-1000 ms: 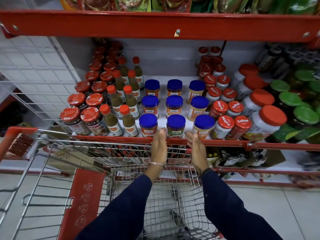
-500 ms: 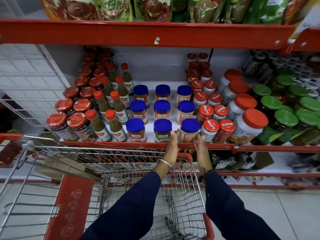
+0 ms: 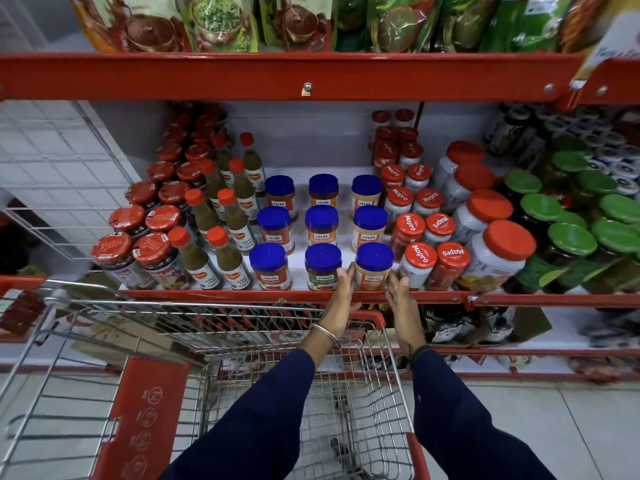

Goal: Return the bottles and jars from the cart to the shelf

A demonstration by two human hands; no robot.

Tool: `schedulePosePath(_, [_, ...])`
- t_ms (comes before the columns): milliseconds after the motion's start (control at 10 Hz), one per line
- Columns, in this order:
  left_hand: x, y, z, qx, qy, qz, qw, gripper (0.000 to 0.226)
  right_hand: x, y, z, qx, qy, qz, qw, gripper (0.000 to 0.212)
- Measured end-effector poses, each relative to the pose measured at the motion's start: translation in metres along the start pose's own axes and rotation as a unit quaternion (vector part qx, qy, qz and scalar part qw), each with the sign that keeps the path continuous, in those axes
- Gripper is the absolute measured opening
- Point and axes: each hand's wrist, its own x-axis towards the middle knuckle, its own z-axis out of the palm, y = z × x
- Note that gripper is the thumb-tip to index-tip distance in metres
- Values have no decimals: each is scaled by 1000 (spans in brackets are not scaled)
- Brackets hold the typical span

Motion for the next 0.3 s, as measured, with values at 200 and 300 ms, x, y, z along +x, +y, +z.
schedulePosePath(200, [-22,17,-7,67,-3,4,998,85,-18,8,-10,-27,27,-10,999,80])
schedulePosePath(300, [-31,30,-24,104,7,55,993,68,-55,41,-32,-53,69,16,996,65])
